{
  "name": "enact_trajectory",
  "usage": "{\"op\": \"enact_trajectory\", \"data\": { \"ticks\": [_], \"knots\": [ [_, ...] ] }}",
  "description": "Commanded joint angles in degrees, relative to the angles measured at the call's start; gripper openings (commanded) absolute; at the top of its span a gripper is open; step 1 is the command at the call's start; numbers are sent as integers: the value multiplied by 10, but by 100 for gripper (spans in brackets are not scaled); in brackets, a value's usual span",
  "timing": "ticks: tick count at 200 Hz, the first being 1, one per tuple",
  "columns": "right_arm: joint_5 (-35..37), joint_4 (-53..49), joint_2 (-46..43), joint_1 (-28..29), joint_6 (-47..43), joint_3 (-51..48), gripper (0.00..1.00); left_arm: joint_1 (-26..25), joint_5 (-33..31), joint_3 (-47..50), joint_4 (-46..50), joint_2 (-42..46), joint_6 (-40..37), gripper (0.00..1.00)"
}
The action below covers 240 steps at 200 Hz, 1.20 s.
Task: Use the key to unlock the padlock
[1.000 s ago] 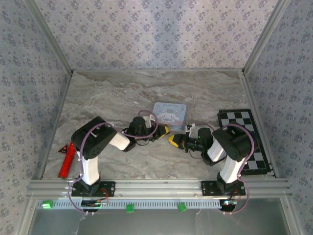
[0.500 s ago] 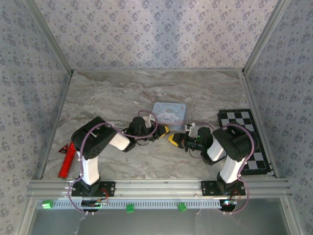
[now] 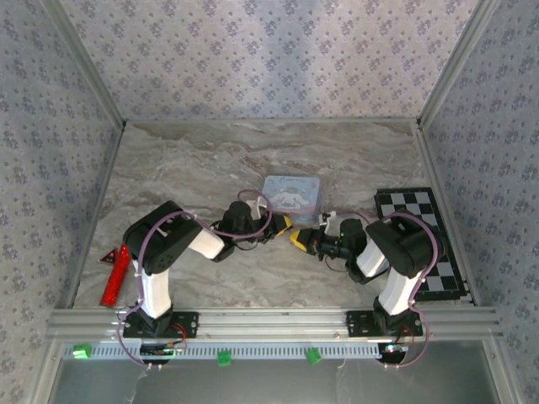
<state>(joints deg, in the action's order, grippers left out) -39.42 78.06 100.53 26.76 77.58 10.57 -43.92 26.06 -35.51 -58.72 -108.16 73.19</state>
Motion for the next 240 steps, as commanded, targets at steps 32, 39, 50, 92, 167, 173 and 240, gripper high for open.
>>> {"op": "enact_trajectory", "data": {
  "ticks": [32,39,50,92,167,173,240],
  "knots": [
    [14,17,-22,-8,9,30,0,-19,31,-6,2,1,13,0],
    [14,17,-26,-9,12,32,0,-19,32,-6,2,1,13,0],
    [13,13,-32,-10,14,34,0,-19,30,-6,2,1,12,0],
    [14,-1,-36,-7,8,34,0,-19,28,-8,9,1,8,0],
    [11,-11,16,-16,-38,26,0,-32,23,-19,16,4,12,0],
    [10,-7,24,-18,-39,27,0,-34,22,-19,15,5,13,0],
    [1,-40,-32,-25,-34,36,0,-35,15,-18,39,4,1,0]
  ]
}}
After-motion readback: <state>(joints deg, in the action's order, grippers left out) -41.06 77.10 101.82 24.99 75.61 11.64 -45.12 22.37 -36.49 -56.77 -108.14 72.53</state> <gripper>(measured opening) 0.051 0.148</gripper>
